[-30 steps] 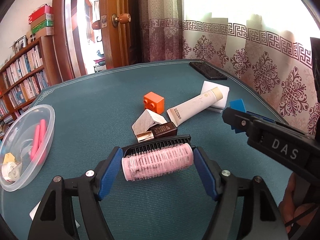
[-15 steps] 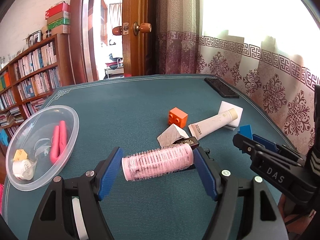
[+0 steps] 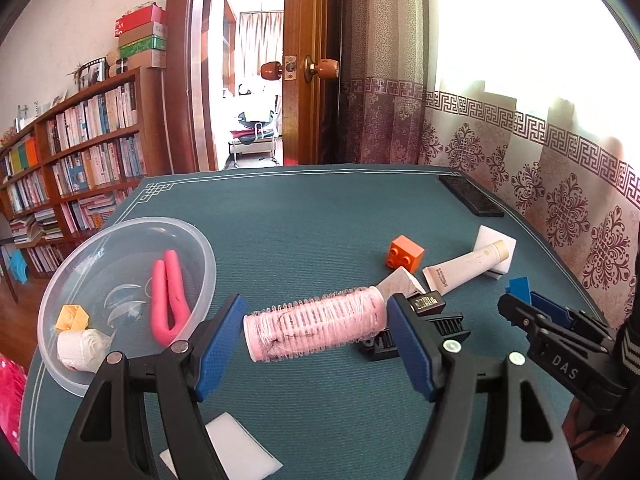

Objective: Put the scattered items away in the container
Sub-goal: 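Carry the pink roller and blue block into the bowl and open both tools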

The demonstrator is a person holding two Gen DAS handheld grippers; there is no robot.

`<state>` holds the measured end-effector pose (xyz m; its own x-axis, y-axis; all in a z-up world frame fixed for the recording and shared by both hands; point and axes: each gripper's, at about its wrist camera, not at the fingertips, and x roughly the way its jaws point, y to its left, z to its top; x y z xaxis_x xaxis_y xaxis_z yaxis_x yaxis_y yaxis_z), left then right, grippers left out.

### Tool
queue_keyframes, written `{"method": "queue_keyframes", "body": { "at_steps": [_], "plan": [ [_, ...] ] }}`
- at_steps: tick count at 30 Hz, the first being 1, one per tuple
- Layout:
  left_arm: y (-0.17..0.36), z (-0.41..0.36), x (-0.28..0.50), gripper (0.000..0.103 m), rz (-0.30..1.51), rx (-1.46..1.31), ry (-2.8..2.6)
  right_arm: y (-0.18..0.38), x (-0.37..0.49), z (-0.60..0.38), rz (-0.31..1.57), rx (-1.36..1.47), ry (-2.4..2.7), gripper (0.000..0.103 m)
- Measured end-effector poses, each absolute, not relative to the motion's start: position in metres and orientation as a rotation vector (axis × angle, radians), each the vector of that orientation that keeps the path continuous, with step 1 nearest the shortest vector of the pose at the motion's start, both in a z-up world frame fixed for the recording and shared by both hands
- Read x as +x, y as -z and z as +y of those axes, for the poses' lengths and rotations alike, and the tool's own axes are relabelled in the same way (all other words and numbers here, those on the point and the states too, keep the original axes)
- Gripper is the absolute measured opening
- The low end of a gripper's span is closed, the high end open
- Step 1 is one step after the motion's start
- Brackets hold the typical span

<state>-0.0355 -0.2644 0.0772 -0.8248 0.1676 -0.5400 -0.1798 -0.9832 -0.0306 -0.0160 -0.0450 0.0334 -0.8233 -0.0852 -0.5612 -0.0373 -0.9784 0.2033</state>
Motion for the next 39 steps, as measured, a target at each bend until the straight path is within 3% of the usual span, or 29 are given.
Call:
{"method": "queue_keyframes", "body": {
  "at_steps": [18, 31, 33, 39],
  "plan": [
    [-0.068, -0.368, -0.077, 0.077, -0.113, -0.945, -3.002, -0.034, -0.019, -0.068, -0.230, 0.944, 2.939, 0.048],
    [-0.056, -0.396, -0.086, 0.077, -0.212, -0.997, -3.027, -0.069, -0.041, -0.150, -0.066, 0.855, 2.771, 0.048],
    [-0.055, -0.398, -0.086, 0.082, -0.233, -1.007, -3.021, -0.071, -0.045, -0.164, -0.070, 0.849, 2.741, 0.048],
    [-0.057, -0.407, -0.082, 0.083, -0.293, -1.005, -3.036, -0.072, -0.058, -0.194, -0.102, 0.841, 2.678, 0.048]
  ]
}}
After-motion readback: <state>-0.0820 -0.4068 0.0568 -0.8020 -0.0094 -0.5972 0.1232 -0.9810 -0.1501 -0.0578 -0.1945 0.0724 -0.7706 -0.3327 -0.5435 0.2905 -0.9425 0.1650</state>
